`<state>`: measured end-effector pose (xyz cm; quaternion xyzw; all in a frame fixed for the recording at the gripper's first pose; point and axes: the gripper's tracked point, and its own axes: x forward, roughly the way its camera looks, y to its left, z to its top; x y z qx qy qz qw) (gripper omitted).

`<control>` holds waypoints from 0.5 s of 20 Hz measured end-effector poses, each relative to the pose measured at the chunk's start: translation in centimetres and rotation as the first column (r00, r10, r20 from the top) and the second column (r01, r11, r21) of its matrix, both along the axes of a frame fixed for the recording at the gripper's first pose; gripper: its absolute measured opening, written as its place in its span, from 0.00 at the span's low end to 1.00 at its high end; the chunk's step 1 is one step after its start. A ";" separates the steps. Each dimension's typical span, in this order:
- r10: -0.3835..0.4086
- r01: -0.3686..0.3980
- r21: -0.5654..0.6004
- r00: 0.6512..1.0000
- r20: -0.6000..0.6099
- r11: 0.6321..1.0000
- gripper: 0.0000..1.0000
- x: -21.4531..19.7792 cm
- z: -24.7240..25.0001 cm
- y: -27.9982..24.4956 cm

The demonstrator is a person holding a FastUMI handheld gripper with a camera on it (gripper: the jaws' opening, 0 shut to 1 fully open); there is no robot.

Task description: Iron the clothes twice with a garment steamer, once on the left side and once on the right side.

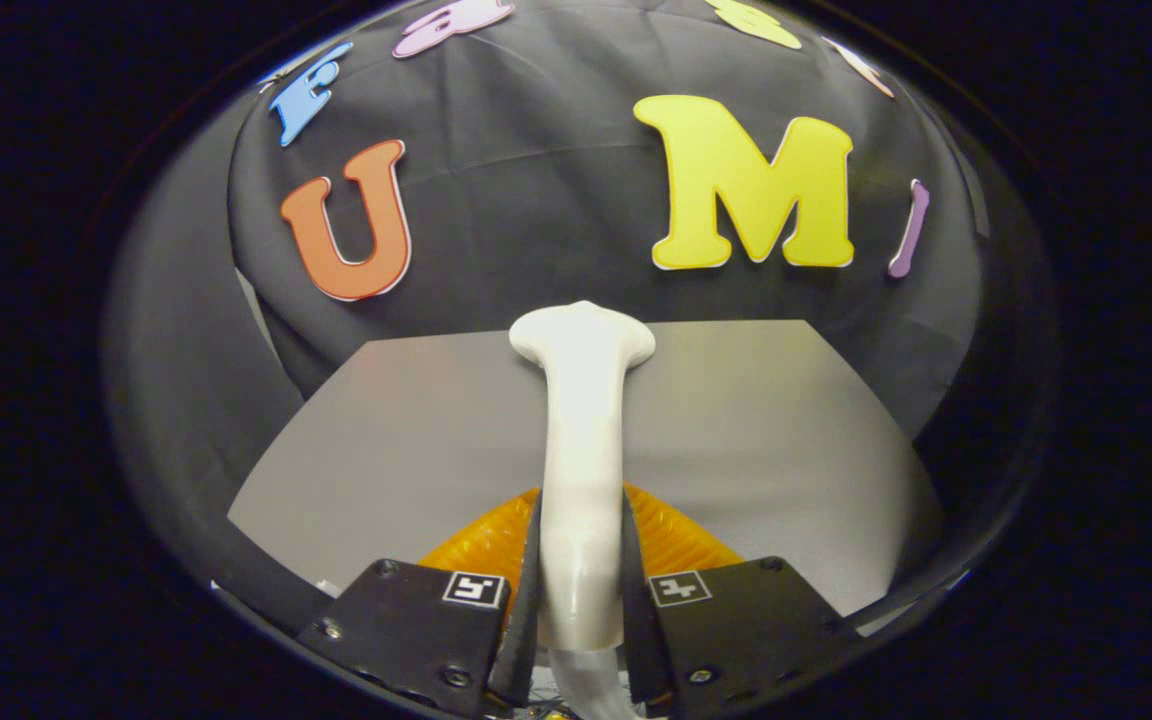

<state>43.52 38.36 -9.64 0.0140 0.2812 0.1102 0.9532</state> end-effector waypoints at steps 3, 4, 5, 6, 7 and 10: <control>0.014 -0.013 0.036 1.000 -0.014 0.999 0.35 0.0 0.3 0.0; 0.023 -0.022 0.052 1.000 -0.011 0.998 0.34 -0.2 0.4 -0.1; 0.022 -0.022 0.067 1.000 0.000 0.998 0.33 -0.3 0.8 -0.1; 0.017 -0.018 0.070 1.000 0.021 0.997 0.33 -0.4 1.4 -0.4; 0.014 -0.017 0.069 0.999 0.050 0.997 0.33 -0.6 2.2 -0.6; 0.033 -0.042 0.063 0.990 0.137 0.997 0.33 -2.8 5.1 -1.1</control>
